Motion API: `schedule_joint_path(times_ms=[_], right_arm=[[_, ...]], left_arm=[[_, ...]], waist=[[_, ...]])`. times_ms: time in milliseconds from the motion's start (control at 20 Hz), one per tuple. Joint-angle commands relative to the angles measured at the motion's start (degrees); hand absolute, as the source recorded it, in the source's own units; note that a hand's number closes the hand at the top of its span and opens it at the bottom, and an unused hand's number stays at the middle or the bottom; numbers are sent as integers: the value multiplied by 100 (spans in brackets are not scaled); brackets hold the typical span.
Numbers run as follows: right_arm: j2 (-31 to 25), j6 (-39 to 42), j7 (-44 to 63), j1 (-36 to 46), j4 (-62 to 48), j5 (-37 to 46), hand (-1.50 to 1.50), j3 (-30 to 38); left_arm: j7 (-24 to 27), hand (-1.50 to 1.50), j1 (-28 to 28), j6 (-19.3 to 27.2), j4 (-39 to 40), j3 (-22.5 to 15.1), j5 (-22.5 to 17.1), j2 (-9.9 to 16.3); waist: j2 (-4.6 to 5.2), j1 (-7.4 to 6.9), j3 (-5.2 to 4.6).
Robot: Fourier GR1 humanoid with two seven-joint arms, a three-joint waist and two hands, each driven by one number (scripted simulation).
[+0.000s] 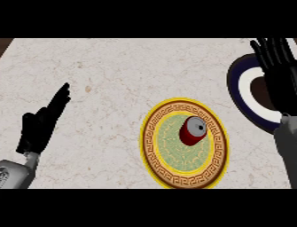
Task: Pick the can from the plate and place it in the plate
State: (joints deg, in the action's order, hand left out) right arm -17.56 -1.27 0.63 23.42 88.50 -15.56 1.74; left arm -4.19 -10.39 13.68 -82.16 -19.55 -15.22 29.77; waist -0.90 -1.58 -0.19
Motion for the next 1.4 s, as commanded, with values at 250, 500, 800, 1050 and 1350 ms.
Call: schedule_joint_path(times_ms=[250,500,800,1050,1350], right_arm=[[74,1033,-292,-780,-278,-398,150,-65],[408,-1002,-1339,-1565,-149,1078,-150,257],[263,-503,-1986,-2222,-235,2178,-150,-846],[-255,-245,-1190,-2762,649,2569,-150,-1022],[-443,83,234,-2481,1721,2989,-150,-1198]], left_arm=[[-322,0,-160,193,62,909,-147,-174],[-242,0,108,-29,70,862,-441,-223],[-228,0,160,-289,147,1055,-345,-218],[-273,0,307,-297,-45,1142,-295,-345],[-757,0,-133,-265,23,1113,-1,-526]], waist=[[96,161,23],[91,272,34],[86,153,20],[73,170,17],[75,179,17]])
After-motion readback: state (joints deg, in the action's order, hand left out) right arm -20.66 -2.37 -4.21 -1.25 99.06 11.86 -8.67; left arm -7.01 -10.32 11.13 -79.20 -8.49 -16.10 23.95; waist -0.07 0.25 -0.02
